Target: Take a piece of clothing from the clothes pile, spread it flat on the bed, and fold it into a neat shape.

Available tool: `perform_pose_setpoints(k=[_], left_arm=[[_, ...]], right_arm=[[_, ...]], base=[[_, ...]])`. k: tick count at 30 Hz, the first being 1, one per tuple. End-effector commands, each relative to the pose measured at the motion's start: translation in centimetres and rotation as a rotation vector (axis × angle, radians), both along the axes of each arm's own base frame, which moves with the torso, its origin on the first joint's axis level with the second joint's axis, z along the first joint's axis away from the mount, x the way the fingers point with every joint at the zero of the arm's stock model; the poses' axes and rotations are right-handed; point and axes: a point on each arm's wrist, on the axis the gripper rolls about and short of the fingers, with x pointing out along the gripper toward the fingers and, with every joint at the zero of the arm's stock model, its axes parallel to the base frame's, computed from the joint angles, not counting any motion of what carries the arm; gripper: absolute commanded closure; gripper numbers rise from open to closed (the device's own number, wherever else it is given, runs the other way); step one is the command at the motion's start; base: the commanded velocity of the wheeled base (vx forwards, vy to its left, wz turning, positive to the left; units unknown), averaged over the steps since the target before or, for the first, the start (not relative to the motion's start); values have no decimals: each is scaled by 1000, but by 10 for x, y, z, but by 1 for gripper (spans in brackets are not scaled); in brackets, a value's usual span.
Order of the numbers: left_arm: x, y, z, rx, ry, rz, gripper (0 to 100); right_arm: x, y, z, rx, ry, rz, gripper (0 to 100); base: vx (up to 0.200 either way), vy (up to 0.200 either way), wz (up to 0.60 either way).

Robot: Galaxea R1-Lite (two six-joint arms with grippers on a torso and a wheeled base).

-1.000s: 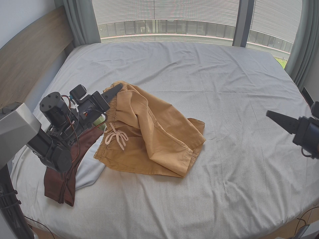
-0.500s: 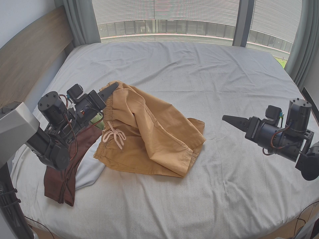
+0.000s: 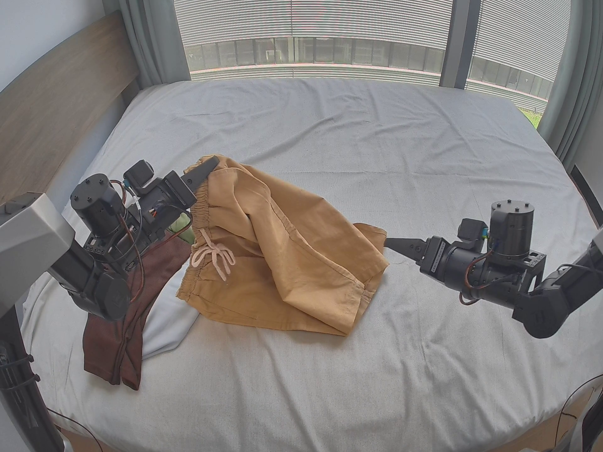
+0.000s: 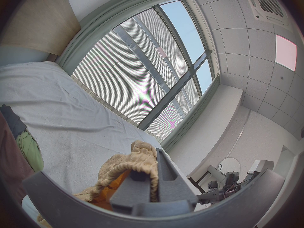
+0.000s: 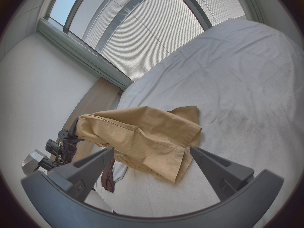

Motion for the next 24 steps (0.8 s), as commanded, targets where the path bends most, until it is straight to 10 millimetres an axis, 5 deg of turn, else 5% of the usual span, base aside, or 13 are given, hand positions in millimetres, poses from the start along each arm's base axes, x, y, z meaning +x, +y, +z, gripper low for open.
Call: perform_pose_setpoints(k=[1,24], left_arm=[[1,0,-1,0,2,0,100],[3,0,-8,5,17,4,100]], right_arm=[[14,13,-27,-4,74,9,0],[65,40,-89,22,195,-14,0]], base=[[0,0,0],[0,0,0]])
